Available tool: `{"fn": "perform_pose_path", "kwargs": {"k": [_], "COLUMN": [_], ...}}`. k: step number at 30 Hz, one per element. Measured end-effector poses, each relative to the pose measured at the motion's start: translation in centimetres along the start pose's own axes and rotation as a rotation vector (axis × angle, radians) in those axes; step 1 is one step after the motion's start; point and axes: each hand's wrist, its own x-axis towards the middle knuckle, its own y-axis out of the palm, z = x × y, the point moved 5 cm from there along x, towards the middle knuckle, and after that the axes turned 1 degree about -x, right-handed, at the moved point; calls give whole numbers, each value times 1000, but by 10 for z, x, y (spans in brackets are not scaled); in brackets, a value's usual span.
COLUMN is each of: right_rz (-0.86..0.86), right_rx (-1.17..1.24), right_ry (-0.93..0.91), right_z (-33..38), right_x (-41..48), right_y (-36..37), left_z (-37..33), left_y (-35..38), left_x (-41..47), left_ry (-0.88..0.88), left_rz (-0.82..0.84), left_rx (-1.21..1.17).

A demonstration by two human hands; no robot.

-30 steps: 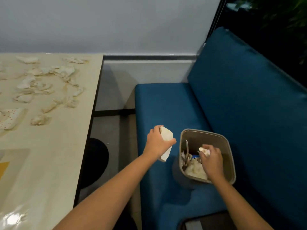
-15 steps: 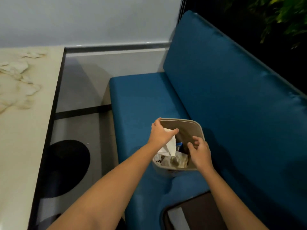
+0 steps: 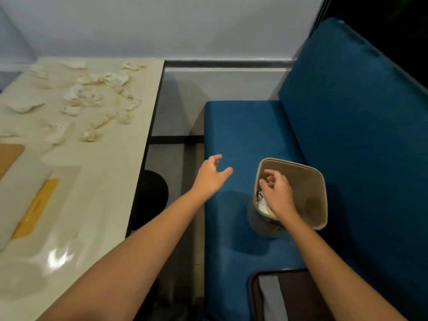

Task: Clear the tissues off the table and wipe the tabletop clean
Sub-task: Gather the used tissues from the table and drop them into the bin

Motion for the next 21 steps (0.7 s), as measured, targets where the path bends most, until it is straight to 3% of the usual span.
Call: {"fn": "perform_pose_path", "kwargs": {"k": [8, 13, 21], "right_rz": [280, 444, 640], "right_rx": [16, 17, 47], "right_ry": [-308, -460, -617], "right_z": [101, 167, 232], "right_x": [-66, -123, -238], "right_y": [90, 143, 218], "left_z": [37, 75, 141], "left_y": [-132, -204, -275], "left_x": [-79, -151, -280], "left_ry": [-3, -93, -146], "left_rz": [-318, -500, -693], "left_rx": [-13, -43, -168]}}
